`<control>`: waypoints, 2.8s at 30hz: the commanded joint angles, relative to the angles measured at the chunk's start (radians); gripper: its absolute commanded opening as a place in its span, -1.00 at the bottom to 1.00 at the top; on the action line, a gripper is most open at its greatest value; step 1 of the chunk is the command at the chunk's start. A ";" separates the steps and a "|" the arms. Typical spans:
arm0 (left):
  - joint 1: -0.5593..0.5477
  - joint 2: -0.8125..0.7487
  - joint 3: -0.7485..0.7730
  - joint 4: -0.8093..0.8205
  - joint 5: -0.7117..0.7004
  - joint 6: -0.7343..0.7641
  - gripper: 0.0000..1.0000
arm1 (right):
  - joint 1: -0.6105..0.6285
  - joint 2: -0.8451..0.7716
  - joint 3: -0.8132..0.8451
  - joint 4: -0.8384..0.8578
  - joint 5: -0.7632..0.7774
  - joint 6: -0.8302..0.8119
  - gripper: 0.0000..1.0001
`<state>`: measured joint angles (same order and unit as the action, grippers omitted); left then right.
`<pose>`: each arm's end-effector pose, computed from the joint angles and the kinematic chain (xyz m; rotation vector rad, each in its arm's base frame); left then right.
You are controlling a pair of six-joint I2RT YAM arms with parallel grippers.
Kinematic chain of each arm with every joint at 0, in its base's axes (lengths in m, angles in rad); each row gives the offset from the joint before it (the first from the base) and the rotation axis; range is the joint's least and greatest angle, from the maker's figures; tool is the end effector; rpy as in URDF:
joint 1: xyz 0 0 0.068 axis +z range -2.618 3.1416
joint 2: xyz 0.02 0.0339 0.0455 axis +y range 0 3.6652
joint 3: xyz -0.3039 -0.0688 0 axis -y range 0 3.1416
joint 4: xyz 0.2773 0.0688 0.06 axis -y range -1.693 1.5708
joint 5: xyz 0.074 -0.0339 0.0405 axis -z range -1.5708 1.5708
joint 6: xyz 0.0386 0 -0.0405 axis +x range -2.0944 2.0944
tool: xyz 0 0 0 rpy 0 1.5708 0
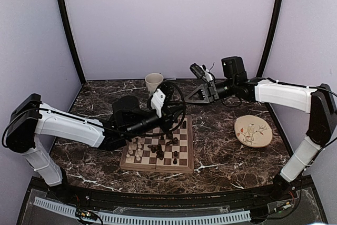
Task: Set up the chess pieces on the board
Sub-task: Pass from the left arm to the right, then place the rook at a8.
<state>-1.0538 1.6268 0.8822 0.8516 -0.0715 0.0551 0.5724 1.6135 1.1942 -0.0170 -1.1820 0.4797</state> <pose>0.1969 -0.3407 0.2851 0.7433 1.3144 -0.7569 0.3093 0.2418 0.3216 -0.9525 1.9701 1.8113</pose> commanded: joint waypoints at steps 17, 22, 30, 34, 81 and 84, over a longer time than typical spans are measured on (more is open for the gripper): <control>-0.003 0.003 0.014 0.042 -0.035 -0.024 -0.79 | 0.022 0.023 0.011 -0.004 0.016 -0.042 -0.70; -0.003 0.007 0.015 0.031 -0.039 -0.024 -0.66 | 0.022 0.024 0.019 -0.008 0.019 -0.055 -0.77; -0.003 -0.080 0.000 -0.136 -0.082 0.058 -0.09 | -0.018 0.038 0.114 -0.184 0.087 -0.220 -0.82; 0.011 -0.149 0.031 -0.333 -0.143 0.059 0.05 | -0.028 0.065 0.209 -0.401 0.236 -0.428 -0.82; 0.339 -0.202 0.216 -0.849 -0.082 -0.146 0.12 | 0.138 0.551 0.615 -0.795 1.048 -0.930 -0.80; 0.340 -0.198 0.217 -0.850 -0.073 -0.149 0.12 | 0.138 0.556 0.621 -0.793 1.049 -0.930 -0.79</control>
<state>-0.7216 1.4506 1.0653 0.0185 -0.1673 -0.0814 0.7025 2.1475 1.7775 -0.8101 -0.1474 -0.4503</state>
